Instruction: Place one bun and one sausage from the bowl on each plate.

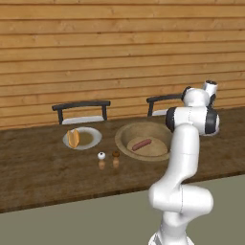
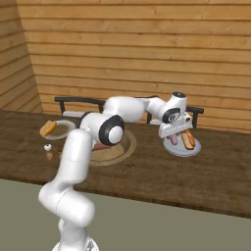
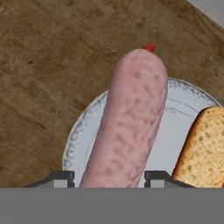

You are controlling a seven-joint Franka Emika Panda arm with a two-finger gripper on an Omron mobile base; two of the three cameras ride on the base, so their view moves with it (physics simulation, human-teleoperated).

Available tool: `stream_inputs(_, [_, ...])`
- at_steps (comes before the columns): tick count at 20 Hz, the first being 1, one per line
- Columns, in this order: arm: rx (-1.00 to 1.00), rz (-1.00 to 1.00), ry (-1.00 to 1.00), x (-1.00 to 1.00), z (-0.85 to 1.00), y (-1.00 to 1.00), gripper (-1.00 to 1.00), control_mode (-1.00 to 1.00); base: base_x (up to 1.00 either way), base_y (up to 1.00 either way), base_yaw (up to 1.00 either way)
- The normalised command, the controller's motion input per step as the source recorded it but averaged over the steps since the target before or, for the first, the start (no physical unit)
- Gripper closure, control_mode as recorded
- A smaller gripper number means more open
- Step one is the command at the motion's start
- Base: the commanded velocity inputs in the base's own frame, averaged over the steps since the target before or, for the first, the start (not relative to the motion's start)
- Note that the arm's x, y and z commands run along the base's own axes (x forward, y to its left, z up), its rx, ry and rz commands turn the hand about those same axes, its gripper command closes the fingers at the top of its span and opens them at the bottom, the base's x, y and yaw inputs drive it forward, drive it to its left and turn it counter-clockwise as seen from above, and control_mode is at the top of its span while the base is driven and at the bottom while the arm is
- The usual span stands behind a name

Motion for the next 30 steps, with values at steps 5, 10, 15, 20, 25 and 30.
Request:
stream_inputs(5, [0.0,0.0,0.0,0.19,-0.02,-0.22,-1.0,-1.0,0.0,0.0,0.0])
stream_inputs(10, [0.0,0.0,0.0,0.01,-0.01,-0.14,-1.0,-1.0,0.0,0.0,0.0])
stream_inputs(15, [-0.15,0.0,-0.05,-0.17,0.35,0.38,-1.0,-1.0,0.0,0.0,0.0])
stream_inputs(20, [-0.06,-0.02,0.01,-0.59,0.56,0.86,-1.0,-1.0,0.0,0.0,0.0])
stream_inputs(25, [0.27,-0.11,0.0,-0.97,0.22,1.0,-1.0,-1.0,0.0,0.0,0.0])
stream_inputs(30, [0.19,-0.3,0.0,-0.45,0.21,0.99,-1.0,-1.0,0.0,0.0,0.0])
